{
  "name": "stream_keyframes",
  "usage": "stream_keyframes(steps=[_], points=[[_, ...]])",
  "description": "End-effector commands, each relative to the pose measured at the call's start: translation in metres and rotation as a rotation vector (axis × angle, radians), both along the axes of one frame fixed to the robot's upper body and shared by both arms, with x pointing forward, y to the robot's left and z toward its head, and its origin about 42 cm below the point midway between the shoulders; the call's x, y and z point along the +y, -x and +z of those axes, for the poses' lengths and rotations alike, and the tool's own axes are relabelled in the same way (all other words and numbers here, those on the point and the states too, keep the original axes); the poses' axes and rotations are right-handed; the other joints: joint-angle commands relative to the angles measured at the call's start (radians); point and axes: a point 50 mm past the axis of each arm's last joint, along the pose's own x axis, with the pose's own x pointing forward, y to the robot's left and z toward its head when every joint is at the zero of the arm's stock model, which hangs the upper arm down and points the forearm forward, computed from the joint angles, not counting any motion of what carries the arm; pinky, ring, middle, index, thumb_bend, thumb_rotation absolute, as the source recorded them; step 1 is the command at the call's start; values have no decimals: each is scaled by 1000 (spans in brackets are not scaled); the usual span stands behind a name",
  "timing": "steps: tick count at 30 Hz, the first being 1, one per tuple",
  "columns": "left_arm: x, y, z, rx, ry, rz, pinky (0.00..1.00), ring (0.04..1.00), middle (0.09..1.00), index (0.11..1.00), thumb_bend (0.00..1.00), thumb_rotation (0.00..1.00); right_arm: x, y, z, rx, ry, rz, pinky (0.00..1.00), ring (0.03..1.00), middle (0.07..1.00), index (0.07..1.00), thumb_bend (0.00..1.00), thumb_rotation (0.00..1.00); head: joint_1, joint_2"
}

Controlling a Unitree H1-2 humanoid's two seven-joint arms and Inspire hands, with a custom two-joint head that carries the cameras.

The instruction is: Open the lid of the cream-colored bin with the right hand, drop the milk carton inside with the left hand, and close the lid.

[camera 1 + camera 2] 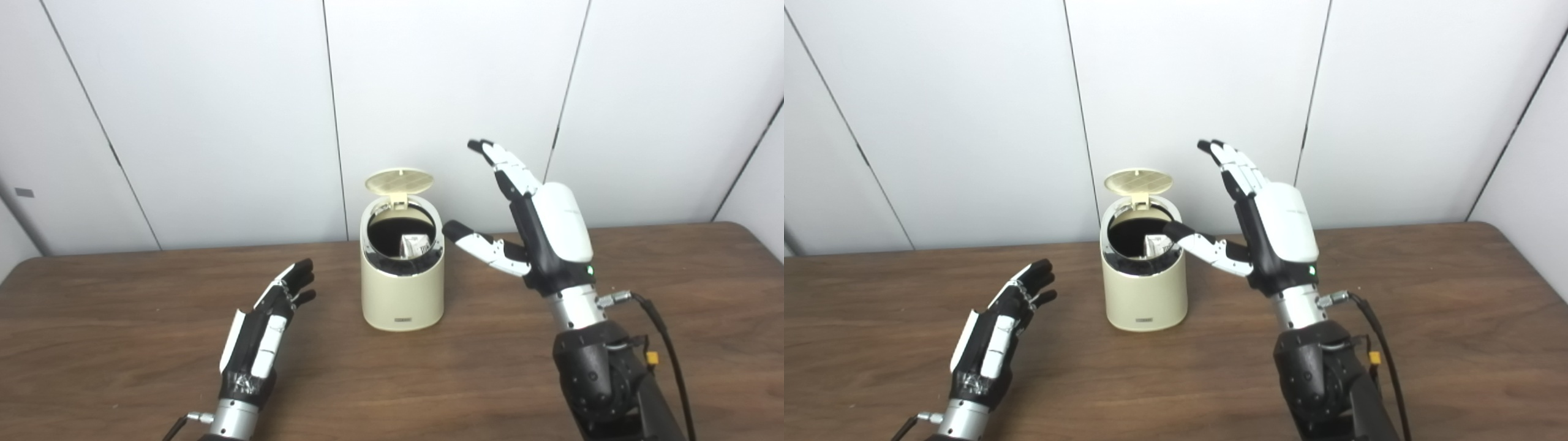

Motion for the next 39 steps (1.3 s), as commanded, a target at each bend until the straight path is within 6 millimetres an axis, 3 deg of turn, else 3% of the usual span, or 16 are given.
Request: stream_keyframes(steps=[1, 5, 10, 20, 28, 39], points=[[-1, -6, 12, -48, -16, -5, 854, 894, 909, 905, 671, 880, 4, 0, 33, -61, 47, 9, 809, 955, 959, 939, 645, 970, 0, 1], [-3, -7, 10, -49, -15, 2, 856, 893, 911, 908, 666, 886, 6, -5, 55, -35, 130, -1, 876, 996, 979, 956, 657, 960, -2, 3], [-5, -5, 7, -39, -5, 15, 855, 890, 908, 907, 642, 886, 5, -18, 76, 11, 188, -2, 900, 1000, 944, 925, 768, 996, 0, 7], [-2, -1, 7, -27, 6, 37, 830, 881, 902, 901, 671, 888, 15, -26, 100, 38, 276, 21, 911, 961, 860, 848, 765, 951, 9, 13], [2, -2, 10, -22, 32, 70, 833, 876, 882, 884, 716, 854, 28, -39, 102, 181, 363, 54, 889, 944, 860, 846, 806, 955, 19, 11], [-2, 0, 13, -30, 30, 74, 835, 868, 875, 878, 701, 852, 32, -52, 87, 256, 422, 39, 892, 927, 856, 835, 771, 937, 27, 10]])
